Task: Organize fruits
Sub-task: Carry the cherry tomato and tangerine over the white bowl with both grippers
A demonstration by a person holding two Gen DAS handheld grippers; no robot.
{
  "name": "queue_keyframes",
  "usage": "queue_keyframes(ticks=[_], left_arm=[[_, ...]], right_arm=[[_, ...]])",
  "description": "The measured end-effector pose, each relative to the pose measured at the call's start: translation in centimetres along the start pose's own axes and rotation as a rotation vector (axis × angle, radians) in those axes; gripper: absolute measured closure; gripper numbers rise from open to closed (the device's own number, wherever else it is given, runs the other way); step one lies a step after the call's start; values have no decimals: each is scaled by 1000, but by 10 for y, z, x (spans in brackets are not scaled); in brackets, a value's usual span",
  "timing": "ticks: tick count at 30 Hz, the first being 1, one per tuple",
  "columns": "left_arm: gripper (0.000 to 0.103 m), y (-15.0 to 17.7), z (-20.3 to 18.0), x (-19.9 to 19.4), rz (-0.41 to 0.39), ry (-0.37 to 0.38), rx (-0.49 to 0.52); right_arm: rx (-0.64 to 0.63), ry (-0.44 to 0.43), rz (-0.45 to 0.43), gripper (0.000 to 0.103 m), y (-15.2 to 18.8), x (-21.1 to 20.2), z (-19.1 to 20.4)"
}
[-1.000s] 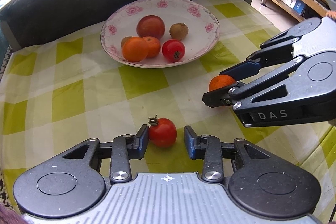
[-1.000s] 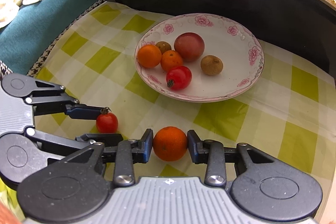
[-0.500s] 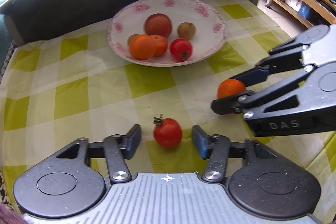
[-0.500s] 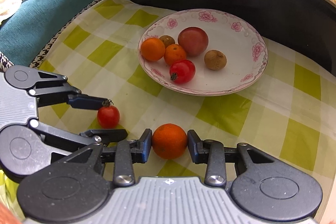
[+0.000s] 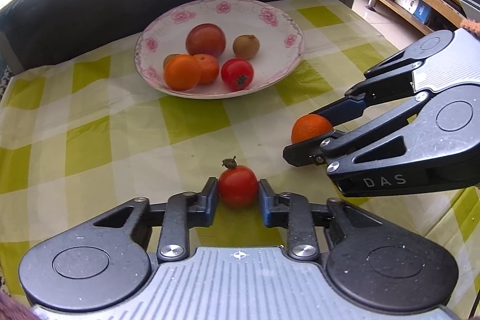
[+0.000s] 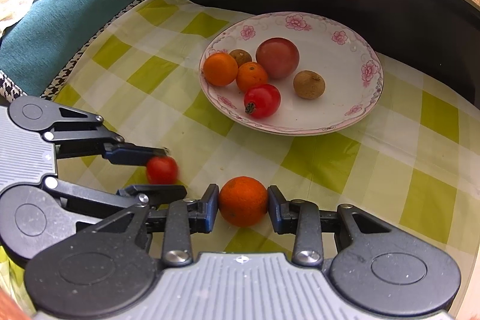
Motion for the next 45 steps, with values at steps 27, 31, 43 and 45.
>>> queue_keyframes(ticks=[27, 31, 43, 45], left_arm=[[65, 2, -7, 0, 2, 34, 48], [63, 1, -6, 0, -2, 32, 38], [63, 3, -7, -1, -15, 24, 53], [64, 3, -8, -1, -15, 24, 53]], right_arm=[[-26, -10, 22, 66, 10, -4, -1], [-11, -20, 20, 66, 10, -4, -4], [-21, -18, 30, 65, 10, -3, -3], [-20, -19, 29, 65, 10, -3, -3]])
Point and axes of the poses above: each gripper's, at about its wrist camera, not at the fingertips, and x roughly the way its jaws point, z to its left, y to its underside, the point moved 4 cm from there along x, roughly the way its jaws point, and after that the axes turned 13 degrees about -y, right-handed, at the moved point
